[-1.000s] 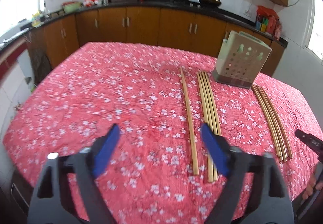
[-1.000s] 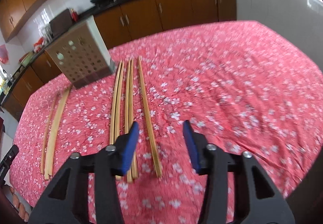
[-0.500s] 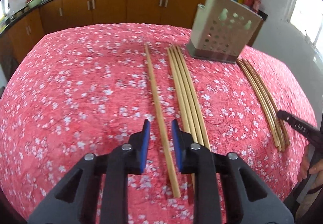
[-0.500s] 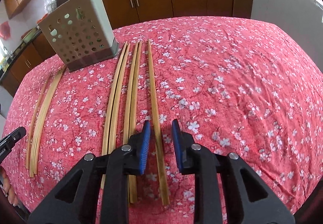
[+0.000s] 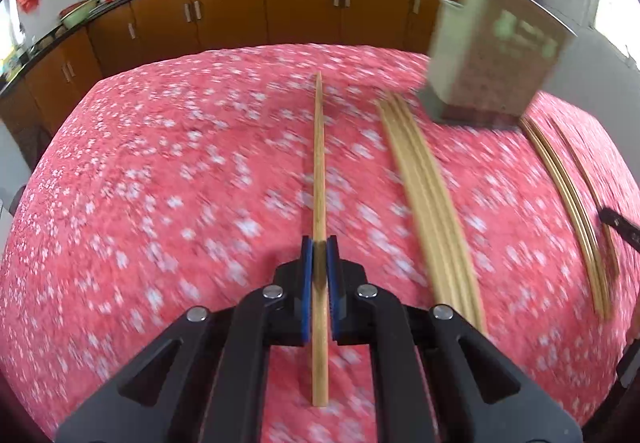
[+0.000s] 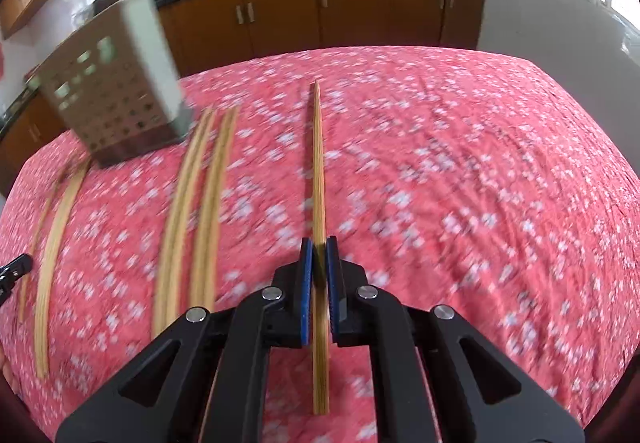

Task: Organize utensils
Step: 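Lower the left tool onto a wooden chopstick and close it while the right tool grasps another chopstick, then lift the held chopsticks upright with both tools and carry them over the perforated holder, then open both tools to drop the chopsticks into the perforated holder, then move both open tools back down toward the chopsticks on the cloth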

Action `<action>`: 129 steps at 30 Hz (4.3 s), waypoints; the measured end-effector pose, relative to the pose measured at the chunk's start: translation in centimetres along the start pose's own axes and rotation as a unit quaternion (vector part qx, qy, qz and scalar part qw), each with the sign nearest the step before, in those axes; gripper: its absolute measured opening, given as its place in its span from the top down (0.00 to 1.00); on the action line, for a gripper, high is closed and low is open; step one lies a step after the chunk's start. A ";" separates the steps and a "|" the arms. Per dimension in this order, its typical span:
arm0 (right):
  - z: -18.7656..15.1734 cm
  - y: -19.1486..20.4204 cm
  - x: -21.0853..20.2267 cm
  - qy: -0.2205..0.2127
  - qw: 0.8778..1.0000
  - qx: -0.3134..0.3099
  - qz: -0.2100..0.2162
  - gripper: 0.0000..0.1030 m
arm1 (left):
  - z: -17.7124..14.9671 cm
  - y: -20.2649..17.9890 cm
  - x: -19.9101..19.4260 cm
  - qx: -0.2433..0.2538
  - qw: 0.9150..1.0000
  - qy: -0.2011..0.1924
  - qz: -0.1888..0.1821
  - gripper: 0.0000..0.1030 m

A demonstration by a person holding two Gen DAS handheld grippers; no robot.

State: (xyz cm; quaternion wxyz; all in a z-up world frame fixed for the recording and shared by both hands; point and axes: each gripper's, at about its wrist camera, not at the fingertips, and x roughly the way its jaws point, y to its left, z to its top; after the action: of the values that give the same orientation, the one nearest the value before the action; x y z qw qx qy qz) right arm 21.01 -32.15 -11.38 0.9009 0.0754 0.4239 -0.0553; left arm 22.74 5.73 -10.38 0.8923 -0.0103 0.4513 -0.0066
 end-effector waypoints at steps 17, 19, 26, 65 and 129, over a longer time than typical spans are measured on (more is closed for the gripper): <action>-0.7 -1.3 -0.5 -0.012 1.000 0.014 -0.006 0.92 | -0.2 2.4 -0.3 -0.007 1.000 -0.018 0.003 0.90; -0.8 -1.5 -0.5 -0.012 1.000 0.016 -0.004 0.92 | -0.5 2.5 -0.4 -0.008 1.000 -0.018 0.003 0.90; -1.1 -1.7 -1.7 -0.025 1.000 0.010 0.002 0.92 | -0.9 2.5 -1.0 -0.004 1.000 -0.018 0.011 0.92; 13.5 3.7 -21.4 -0.358 0.923 0.018 0.141 0.93 | 15.0 -1.0 -22.2 -0.036 0.944 -0.323 -0.063 0.93; -3.2 3.2 -3.2 0.025 0.989 -0.026 0.144 0.82 | -1.2 0.6 -6.3 -0.070 0.994 -0.071 -0.048 0.69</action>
State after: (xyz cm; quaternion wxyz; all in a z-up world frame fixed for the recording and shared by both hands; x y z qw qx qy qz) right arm 17.08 -28.33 -10.65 0.8900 0.1135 0.4328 0.0876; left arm 17.98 6.44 -6.02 0.9180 -0.0945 0.3847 -0.0174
